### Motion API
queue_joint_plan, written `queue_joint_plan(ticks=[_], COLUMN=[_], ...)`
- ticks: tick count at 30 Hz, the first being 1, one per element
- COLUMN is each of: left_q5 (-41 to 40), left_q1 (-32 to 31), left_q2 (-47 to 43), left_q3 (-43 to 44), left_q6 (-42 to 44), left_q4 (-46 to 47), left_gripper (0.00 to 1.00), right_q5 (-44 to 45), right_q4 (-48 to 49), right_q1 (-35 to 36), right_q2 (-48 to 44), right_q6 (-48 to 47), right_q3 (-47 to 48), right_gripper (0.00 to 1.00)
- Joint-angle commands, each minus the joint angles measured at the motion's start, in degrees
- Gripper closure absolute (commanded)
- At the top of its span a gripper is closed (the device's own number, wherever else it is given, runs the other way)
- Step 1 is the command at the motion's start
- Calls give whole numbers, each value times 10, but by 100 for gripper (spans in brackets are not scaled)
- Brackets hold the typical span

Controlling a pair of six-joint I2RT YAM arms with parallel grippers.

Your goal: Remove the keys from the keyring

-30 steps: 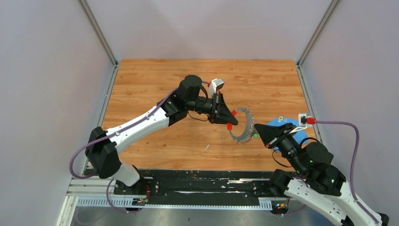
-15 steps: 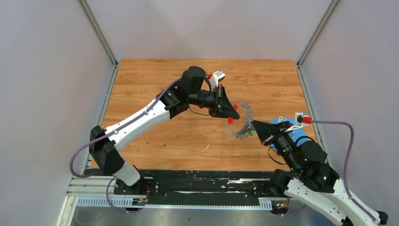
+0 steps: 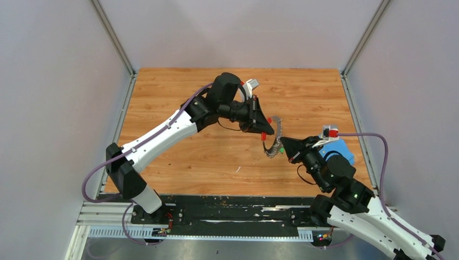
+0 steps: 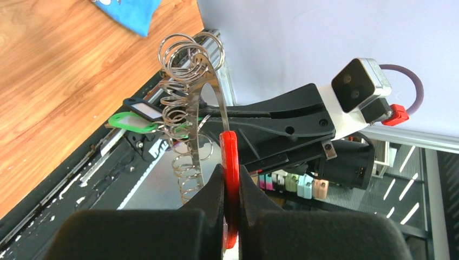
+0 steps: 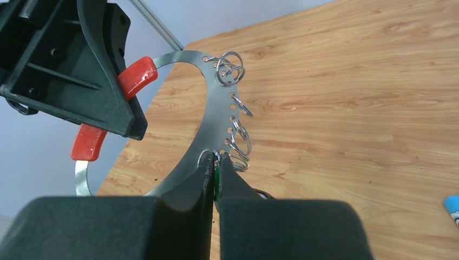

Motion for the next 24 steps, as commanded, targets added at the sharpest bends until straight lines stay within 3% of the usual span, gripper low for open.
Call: queue_joint_plan(ticks=[1, 11, 16, 24], left_q5=[50, 40, 10, -29], left_q1=[-32, -33, -33, -36], left_q2=[10, 20, 24, 20], left_q3=[30, 59, 80, 85], left_q6=[-32, 12, 76, 139], left_q4=[44, -1, -86, -144], left_gripper=[100, 100, 100, 100], right_q5=[-50, -81, -103, -121], right_q4=[55, 56, 40, 22], right_q1=[5, 12, 12, 12], right_q2=[36, 110, 124, 151], right_q6=[-4, -13, -9, 84], right_q3=[-16, -14, 14, 35], right_gripper=[99, 99, 99, 99])
